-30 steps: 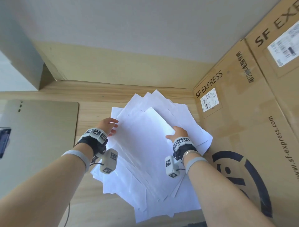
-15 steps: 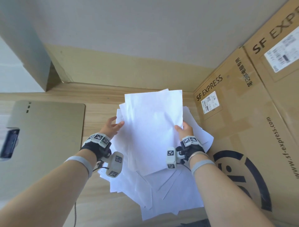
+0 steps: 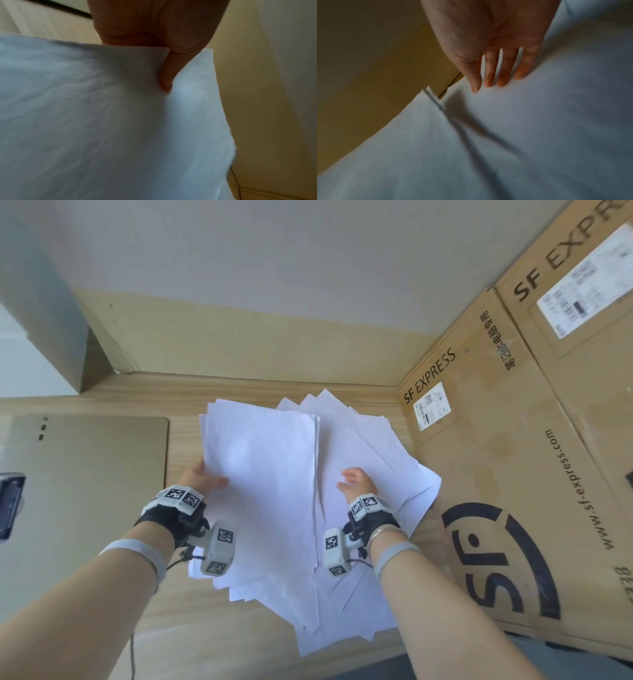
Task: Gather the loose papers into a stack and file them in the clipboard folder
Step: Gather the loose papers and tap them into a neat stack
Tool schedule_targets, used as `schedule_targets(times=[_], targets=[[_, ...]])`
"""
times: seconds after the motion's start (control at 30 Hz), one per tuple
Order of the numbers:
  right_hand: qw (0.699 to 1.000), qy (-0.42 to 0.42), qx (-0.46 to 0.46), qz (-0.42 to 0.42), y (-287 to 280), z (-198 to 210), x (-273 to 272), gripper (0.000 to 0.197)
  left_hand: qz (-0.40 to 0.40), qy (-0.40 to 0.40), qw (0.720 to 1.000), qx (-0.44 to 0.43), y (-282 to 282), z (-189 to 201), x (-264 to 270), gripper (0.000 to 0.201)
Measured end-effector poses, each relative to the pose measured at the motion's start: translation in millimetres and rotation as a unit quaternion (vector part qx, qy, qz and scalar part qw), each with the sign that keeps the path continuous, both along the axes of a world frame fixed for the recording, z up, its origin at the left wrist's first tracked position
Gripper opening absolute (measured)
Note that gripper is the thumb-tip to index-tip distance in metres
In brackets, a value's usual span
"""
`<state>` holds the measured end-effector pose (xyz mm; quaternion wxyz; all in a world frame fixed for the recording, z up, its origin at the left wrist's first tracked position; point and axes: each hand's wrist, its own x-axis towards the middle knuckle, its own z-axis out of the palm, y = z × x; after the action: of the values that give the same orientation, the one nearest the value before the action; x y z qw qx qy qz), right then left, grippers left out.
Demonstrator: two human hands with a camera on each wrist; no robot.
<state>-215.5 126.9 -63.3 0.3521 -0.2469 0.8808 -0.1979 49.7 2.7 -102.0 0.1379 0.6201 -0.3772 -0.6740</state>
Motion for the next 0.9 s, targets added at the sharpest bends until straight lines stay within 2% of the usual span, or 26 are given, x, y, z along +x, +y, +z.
schedule_targets(times=[0.1,0.23,0.33,0.43,0.6,0.73,0.8,0.9], targets=[[0.986,0.084,0.12,-0.08,20.7,1.9,-18.9,0.05,-0.004,-0.044,0.999,-0.013,2.1,4.4,8.4,0.055],[0.962,0.049,0.206,-0.172,34.2,7.5,-22.6,0.084,-0.009,-0.077,0.997,-0.018,4.1,3.7,14.3,0.053],[0.956,0.039,0.211,-0.2,34.6,6.9,-22.0,0.098,-0.019,-0.089,0.996,-0.019,4.9,0.3,14.5,0.052],[0.963,0.05,0.155,-0.216,33.3,7.3,-27.3,0.103,-0.03,-0.097,0.995,-0.019,6.2,-1.6,14.7,0.052],[0.968,0.095,0.048,-0.228,31.6,6.9,-32.2,0.098,-0.036,-0.114,0.992,-0.027,7.2,-0.2,11.8,0.053],[0.953,-0.006,-0.04,-0.299,32.4,10.9,-24.1,0.088,-0.039,-0.137,0.989,-0.038,8.1,0.5,11.2,0.052],[0.948,-0.065,-0.037,-0.308,35.5,12.6,-19.8,0.083,-0.034,-0.141,0.989,-0.042,8.4,0.8,11.3,0.051],[0.968,-0.082,0.033,-0.233,36.9,12.9,-14.9,0.052,-0.028,-0.142,0.989,-0.042,8.0,1.6,13.0,0.052]])
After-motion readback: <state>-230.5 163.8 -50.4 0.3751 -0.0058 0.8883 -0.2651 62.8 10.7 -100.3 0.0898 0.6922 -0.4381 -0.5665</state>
